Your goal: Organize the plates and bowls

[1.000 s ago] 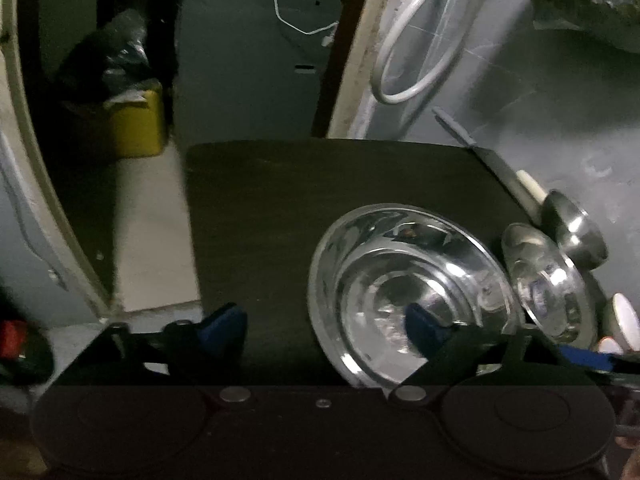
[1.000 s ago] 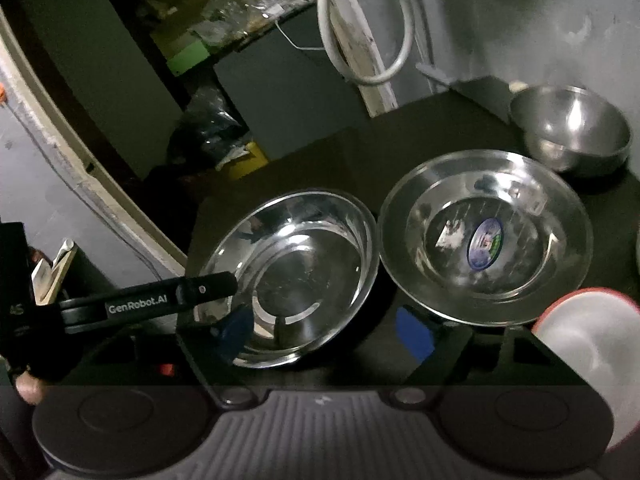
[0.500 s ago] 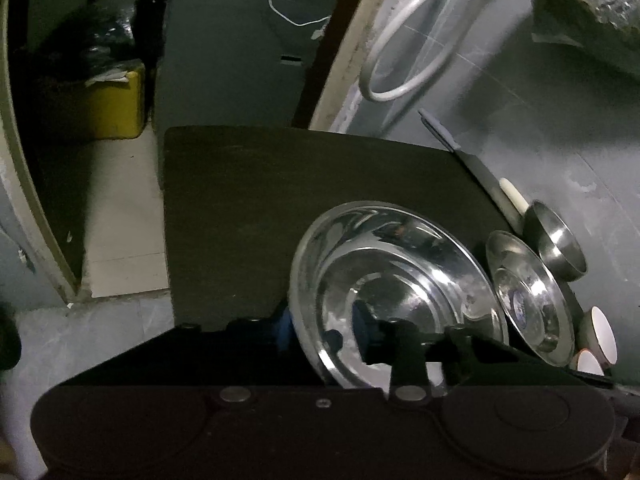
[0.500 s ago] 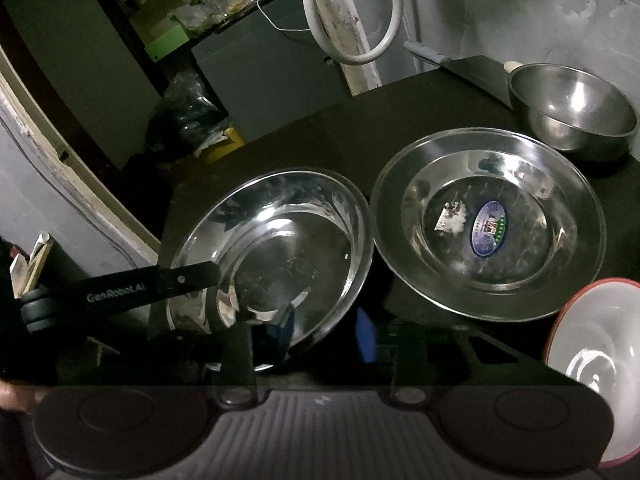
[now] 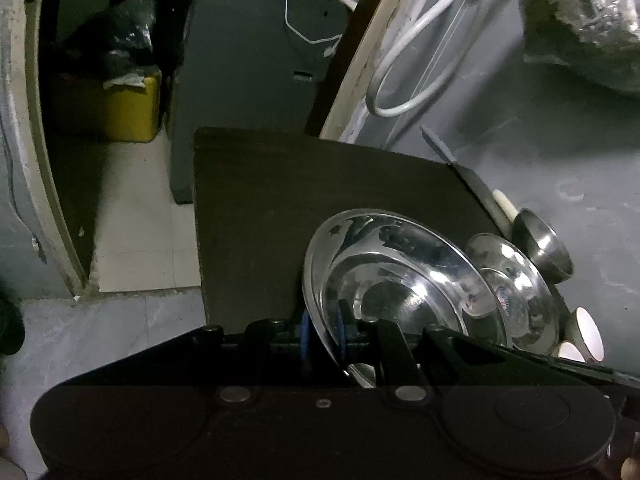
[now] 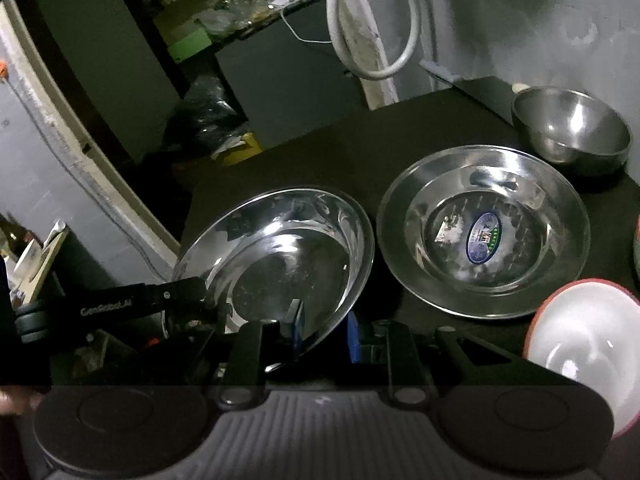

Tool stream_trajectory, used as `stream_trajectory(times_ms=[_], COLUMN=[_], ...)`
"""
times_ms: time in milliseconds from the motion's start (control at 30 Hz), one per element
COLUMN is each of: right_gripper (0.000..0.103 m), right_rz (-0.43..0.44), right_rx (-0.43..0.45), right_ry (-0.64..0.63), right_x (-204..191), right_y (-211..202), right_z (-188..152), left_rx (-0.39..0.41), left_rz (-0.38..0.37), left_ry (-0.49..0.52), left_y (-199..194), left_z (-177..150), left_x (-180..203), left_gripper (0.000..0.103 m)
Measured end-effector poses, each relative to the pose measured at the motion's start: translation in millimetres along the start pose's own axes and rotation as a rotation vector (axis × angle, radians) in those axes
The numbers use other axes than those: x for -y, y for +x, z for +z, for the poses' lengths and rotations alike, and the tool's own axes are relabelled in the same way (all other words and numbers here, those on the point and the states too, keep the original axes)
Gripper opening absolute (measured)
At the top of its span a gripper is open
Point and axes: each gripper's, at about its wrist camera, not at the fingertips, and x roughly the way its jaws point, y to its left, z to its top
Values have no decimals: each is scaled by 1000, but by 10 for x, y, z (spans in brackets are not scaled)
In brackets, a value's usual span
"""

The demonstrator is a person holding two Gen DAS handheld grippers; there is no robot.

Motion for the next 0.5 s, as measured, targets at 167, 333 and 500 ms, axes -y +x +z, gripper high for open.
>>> stream_trajectory(times_ms=[167, 333, 500], right_gripper=[25, 25, 25], right_rz=[21, 35, 26], right_rx=[9, 8, 19], right_ry=[-16, -43, -92], right_x=[21, 76, 108], right_y=[-234, -517, -828], right_z=[-65, -136, -208], left_rx=[34, 54, 59], left_rz=[8, 9, 12], left_ry=[15, 21, 9], left_y=[-248, -487, -675], left_z=[-105, -277, -475], left_x=[146, 332, 529], left_gripper=[15, 15, 17])
